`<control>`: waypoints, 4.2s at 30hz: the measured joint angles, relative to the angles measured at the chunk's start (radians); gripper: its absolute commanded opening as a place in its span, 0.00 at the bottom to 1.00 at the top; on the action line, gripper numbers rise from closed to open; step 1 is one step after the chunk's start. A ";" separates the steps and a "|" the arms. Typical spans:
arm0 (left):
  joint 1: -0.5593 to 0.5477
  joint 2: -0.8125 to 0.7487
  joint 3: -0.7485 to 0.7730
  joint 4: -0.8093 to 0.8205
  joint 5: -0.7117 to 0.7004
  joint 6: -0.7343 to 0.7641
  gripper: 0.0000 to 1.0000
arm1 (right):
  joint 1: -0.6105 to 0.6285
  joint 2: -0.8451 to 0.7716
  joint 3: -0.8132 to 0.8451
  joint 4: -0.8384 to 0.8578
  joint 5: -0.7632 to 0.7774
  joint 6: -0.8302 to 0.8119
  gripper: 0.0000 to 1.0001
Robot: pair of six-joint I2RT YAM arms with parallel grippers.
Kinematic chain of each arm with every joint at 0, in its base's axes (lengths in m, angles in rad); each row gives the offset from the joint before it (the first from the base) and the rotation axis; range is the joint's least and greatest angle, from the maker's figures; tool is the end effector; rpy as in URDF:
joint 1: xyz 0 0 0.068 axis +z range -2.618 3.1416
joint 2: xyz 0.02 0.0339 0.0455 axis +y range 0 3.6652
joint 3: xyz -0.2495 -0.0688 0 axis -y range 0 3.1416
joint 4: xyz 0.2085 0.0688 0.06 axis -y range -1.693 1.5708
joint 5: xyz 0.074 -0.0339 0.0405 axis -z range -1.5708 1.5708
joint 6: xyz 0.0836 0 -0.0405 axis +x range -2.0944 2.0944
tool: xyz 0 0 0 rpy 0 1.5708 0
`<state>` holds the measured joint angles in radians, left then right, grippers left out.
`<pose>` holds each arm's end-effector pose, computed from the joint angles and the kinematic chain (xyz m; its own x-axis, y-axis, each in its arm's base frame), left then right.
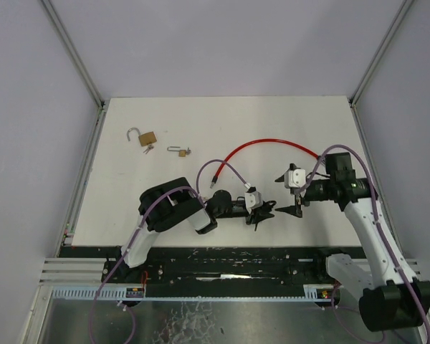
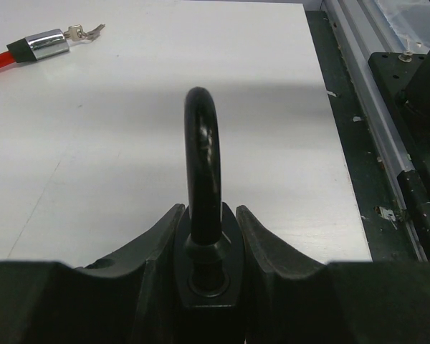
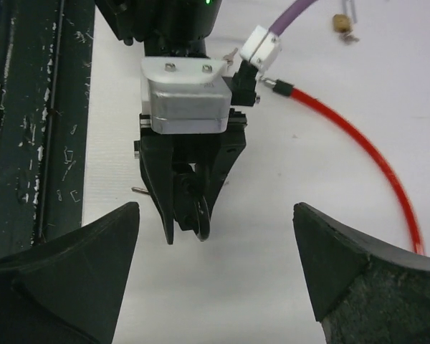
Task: Lock with the key
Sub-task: Lock the lock.
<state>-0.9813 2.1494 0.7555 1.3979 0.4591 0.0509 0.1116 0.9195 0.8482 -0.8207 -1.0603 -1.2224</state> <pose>0.1922 -0.3540 0.1283 0.0527 0.0033 -0.9986 0.9901 0.1300 0.0526 0.1440 0.0895 0.2675 0.2988 -0.4287 -0.8526 -0.9314 0.0635 -0.3583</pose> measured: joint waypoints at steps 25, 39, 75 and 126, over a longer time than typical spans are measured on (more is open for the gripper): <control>0.000 0.000 0.000 0.000 0.006 -0.002 0.00 | 0.233 0.202 -0.028 0.130 0.294 0.084 0.41; 0.000 0.000 0.000 0.010 0.001 -0.007 0.36 | 0.235 0.189 -0.029 0.095 0.319 0.083 0.00; 0.014 -0.004 0.029 0.037 0.065 0.017 0.00 | 0.114 0.230 0.074 -0.097 0.337 0.052 0.12; 0.011 0.027 0.067 -0.071 0.015 0.060 0.00 | 0.050 0.322 0.116 -0.061 0.437 0.058 0.47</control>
<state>-0.9699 2.1761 0.8223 1.3266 0.4744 0.1104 0.1612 1.2415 0.9638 -0.8822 -0.6231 -1.1641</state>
